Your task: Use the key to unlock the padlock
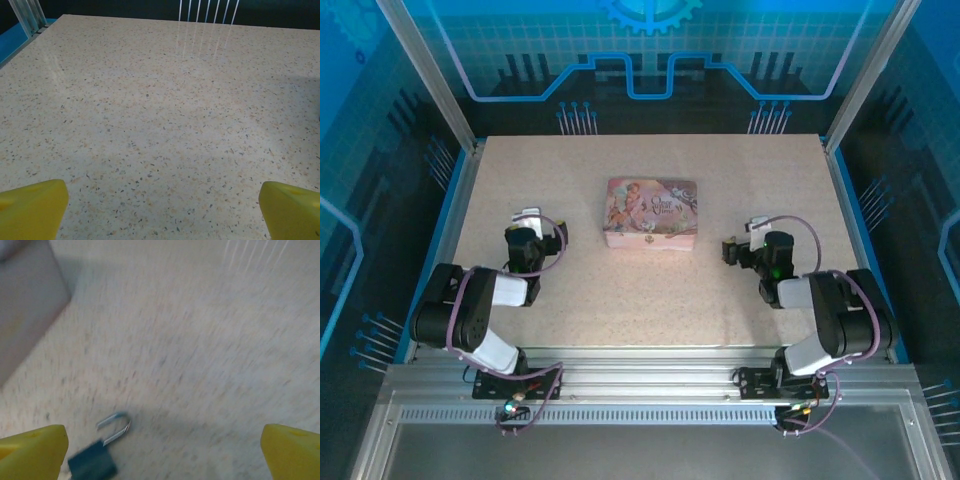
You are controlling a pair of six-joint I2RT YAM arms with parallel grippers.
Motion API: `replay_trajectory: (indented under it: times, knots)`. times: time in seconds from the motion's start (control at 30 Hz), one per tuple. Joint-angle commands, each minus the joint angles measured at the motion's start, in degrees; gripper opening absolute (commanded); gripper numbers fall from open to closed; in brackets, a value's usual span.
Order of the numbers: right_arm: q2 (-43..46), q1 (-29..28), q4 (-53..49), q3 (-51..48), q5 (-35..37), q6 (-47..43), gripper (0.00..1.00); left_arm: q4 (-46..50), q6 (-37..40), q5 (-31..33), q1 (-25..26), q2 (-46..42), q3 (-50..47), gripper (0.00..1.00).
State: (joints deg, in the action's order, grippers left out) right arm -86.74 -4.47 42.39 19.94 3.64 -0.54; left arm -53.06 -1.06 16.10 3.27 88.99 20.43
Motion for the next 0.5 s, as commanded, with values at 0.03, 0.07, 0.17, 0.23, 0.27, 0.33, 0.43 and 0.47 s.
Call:
replay_trajectory:
  times: [0.03, 0.07, 0.17, 0.23, 0.27, 0.33, 0.43, 0.47]
  knots:
    - [0.67, -0.39, 2.53, 3.91, 6.14, 0.83, 1.0, -3.13, 1.5, 2.62, 1.13, 0.22, 0.13, 0.99]
    - [0.42, -1.23, 3.55, 3.7, 7.64, 0.47, 1.0, -3.33, 1.5, 2.58, 1.13, 0.31, 0.19, 0.99]
    - [0.65, -0.72, 2.1, 4.08, 6.25, 0.71, 1.0, -3.21, 1.5, 2.6, 1.13, 0.31, 0.14, 0.99]
    - [0.51, -0.39, 1.65, 4.39, 5.35, 0.71, 1.0, -3.24, 1.5, 2.62, 1.13, 0.31, 0.14, 0.99]
    - [0.43, 0.04, 1.52, 4.56, 4.59, 0.9, 1.0, -3.19, 1.5, 2.62, 1.13, 0.31, 0.14, 0.99]
    - [0.44, 0.16, 1.47, 4.58, 4.36, 0.99, 1.0, -3.23, 1.52, 2.62, 1.13, 0.31, 0.14, 0.99]
    - [0.52, 0.07, 1.75, 4.41, 4.54, 0.81, 1.0, -3.24, 1.5, 2.54, 1.13, 0.31, 0.14, 0.99]
    - [0.54, 0.08, 1.8, 4.4, 4.53, 0.9, 1.0, -3.26, 1.41, 2.59, 1.13, 0.31, 0.17, 0.99]
